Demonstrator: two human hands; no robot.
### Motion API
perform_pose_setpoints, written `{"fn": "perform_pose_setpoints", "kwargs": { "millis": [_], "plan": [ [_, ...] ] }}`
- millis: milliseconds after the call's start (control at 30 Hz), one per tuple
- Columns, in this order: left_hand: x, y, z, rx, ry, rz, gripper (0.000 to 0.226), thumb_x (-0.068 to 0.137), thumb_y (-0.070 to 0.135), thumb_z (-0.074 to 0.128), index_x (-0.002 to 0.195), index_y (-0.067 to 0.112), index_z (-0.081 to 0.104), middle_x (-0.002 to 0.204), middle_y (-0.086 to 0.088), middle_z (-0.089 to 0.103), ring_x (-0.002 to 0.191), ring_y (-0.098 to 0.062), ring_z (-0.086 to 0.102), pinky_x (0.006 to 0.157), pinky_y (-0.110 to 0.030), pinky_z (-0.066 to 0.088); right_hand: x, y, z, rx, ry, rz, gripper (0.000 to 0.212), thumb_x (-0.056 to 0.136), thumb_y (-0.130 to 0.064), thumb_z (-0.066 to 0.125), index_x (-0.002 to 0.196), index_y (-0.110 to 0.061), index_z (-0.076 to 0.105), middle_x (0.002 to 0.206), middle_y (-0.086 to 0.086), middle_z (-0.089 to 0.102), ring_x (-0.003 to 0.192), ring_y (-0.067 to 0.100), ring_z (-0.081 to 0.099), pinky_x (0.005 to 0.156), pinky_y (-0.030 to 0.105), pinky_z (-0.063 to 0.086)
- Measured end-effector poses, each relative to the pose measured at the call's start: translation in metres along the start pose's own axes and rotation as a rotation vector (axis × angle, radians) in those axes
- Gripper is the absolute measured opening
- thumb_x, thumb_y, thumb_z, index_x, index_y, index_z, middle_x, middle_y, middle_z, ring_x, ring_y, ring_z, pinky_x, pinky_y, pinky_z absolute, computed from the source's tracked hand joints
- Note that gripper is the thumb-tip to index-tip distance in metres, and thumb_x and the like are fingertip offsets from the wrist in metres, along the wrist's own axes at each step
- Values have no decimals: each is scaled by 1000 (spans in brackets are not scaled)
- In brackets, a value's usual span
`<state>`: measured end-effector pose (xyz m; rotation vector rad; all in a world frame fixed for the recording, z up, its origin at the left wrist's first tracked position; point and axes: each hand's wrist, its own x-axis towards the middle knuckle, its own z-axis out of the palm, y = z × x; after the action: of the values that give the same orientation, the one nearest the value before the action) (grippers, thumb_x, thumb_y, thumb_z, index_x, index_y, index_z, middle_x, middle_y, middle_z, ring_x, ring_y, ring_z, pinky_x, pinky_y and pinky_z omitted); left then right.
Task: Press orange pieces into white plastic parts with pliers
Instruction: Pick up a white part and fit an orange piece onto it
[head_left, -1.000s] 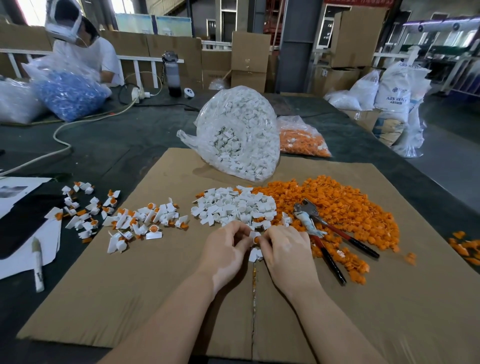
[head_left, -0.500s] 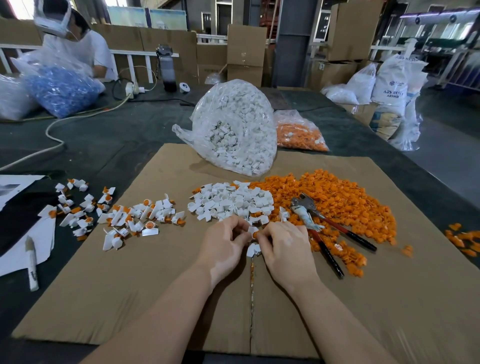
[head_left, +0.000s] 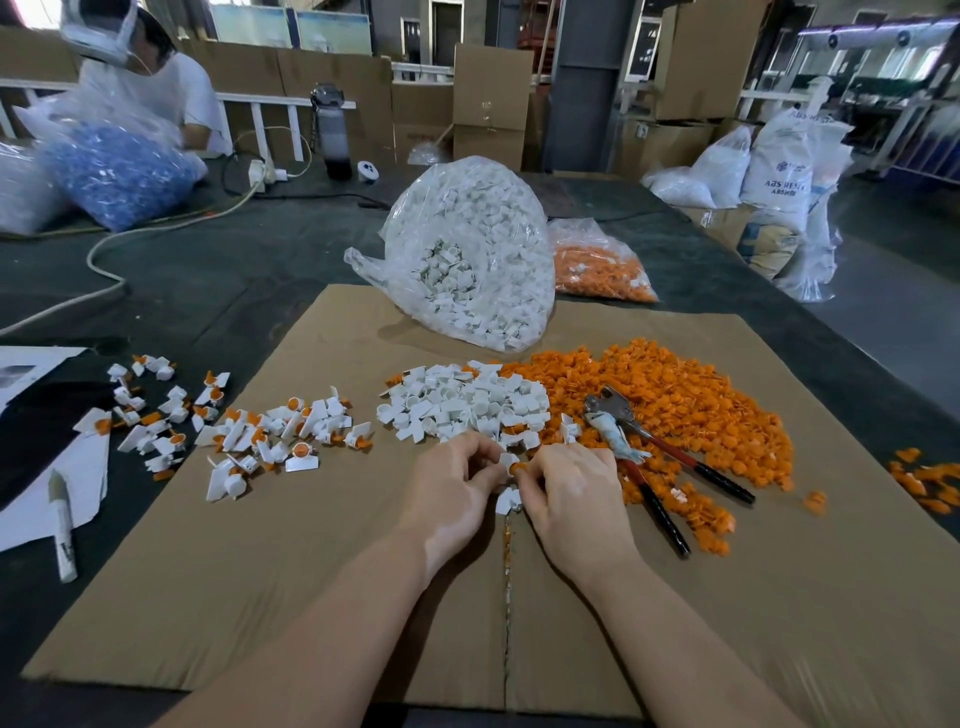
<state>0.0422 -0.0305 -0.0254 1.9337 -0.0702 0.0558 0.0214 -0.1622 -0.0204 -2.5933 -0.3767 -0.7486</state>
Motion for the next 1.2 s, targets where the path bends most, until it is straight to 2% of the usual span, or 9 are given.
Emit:
{"fn": "perform_pose_setpoints", "kwargs": {
  "millis": [133, 300, 400, 533, 633, 767, 900, 1067, 1200],
  "plan": [
    [-1, 1, 1, 2, -13, 3, 7, 85, 9, 64, 83, 15, 63, 77, -5, 66, 73, -15, 60, 70, -25, 48, 0, -1, -1, -51, 2, -35, 26, 70, -6, 78, 59, -7, 55, 53, 5, 53, 51, 25, 52, 57, 42, 46],
    [0, 2, 0, -17, -14, -1, 6, 86, 10, 62, 84, 16, 62, 76, -2, 66, 71, -11, 62, 64, -15, 46, -1, 0, 0, 1, 15, -13, 23, 72, -8, 78, 61, -8, 58, 55, 2, 56, 53, 23, 54, 61, 40, 44],
    [0, 3, 0, -46, 5, -4, 13, 88, 9, 58, 81, 20, 58, 74, -1, 65, 75, -16, 65, 70, -22, 48, -1, 1, 1, 46, 12, -3, 17, 75, -11, 76, 66, -10, 63, 60, 0, 61, 58, 21, 58, 67, 38, 41],
    [0, 2, 0, -56, 17, -10, 17, 89, 10, 58, 81, 25, 57, 72, 3, 62, 71, -10, 63, 70, -22, 48, -2, 3, 1, 98, 19, 16, 14, 75, -12, 77, 69, -13, 64, 63, -4, 61, 62, 17, 57, 70, 32, 36],
    [0, 1, -1, -104, 1, -18, 21, 89, 7, 57, 84, 27, 58, 72, 2, 60, 73, -16, 66, 73, -28, 50, -2, 3, 0, 158, 57, 59, 12, 75, -13, 77, 79, -14, 65, 71, -6, 62, 71, 14, 57, 72, 29, 30],
    [0, 2, -2, -105, 10, 2, 28, 87, 3, 56, 85, 31, 58, 71, 1, 59, 67, -11, 62, 70, -26, 46, -1, 3, 0, 205, 31, 55, 25, 74, -18, 78, 97, -17, 67, 80, -6, 64, 84, 14, 58, 75, 25, 25],
    [0, 2, -2, -75, 0, 24, 30, 86, 4, 57, 83, 34, 60, 71, 1, 61, 63, -5, 61, 65, -16, 44, 0, 2, -1, 180, 19, 50, 22, 72, -19, 79, 90, -16, 67, 76, -5, 63, 80, 16, 58, 72, 28, 28],
    [0, 1, -3, -48, -9, 25, 27, 86, 8, 59, 83, 34, 61, 71, 2, 65, 73, -13, 66, 75, -29, 50, -1, 3, -1, 143, 47, 19, 16, 72, -12, 79, 83, -13, 67, 73, -4, 62, 72, 19, 58, 69, 30, 34],
    [1, 0, -2, -51, -8, 26, 26, 87, 9, 59, 83, 35, 61, 72, -1, 66, 75, -14, 65, 72, -26, 49, -1, 3, 0, 128, 49, 9, 15, 72, -10, 79, 83, -11, 68, 74, -3, 64, 71, 20, 59, 69, 31, 36]
  ]
}}
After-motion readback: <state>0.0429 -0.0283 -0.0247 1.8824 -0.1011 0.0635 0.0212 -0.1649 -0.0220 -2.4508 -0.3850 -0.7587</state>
